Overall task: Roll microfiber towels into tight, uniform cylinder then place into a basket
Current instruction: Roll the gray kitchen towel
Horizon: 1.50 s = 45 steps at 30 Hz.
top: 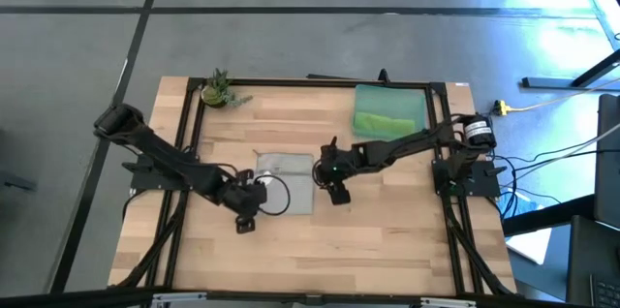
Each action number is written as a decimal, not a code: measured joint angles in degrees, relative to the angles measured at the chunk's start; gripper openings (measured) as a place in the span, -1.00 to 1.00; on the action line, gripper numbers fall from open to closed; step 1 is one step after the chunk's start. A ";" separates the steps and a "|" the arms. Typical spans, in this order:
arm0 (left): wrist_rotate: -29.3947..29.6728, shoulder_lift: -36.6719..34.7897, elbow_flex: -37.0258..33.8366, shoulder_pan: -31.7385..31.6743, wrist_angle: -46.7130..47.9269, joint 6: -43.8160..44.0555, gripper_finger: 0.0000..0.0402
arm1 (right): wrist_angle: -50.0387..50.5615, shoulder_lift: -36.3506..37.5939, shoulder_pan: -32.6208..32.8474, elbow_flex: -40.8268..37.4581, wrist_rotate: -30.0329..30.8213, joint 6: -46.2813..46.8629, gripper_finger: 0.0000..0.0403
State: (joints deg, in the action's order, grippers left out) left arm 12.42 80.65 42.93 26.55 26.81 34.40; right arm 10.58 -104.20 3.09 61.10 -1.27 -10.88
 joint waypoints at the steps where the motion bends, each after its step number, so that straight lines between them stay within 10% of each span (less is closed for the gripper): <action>1: 0.36 -0.75 0.06 0.75 -0.05 0.09 -0.50 | -0.06 0.00 0.32 0.00 0.02 -0.05 0.18; 45: 11.87 12.43 0.53 11.42 2.17 -3.06 -0.50 | -20.21 -9.81 7.23 0.07 -4.38 -8.93 0.18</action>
State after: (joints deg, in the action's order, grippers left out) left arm 24.30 93.08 43.46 37.97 28.98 31.35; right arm -9.63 -114.01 10.33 61.17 -5.66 -19.81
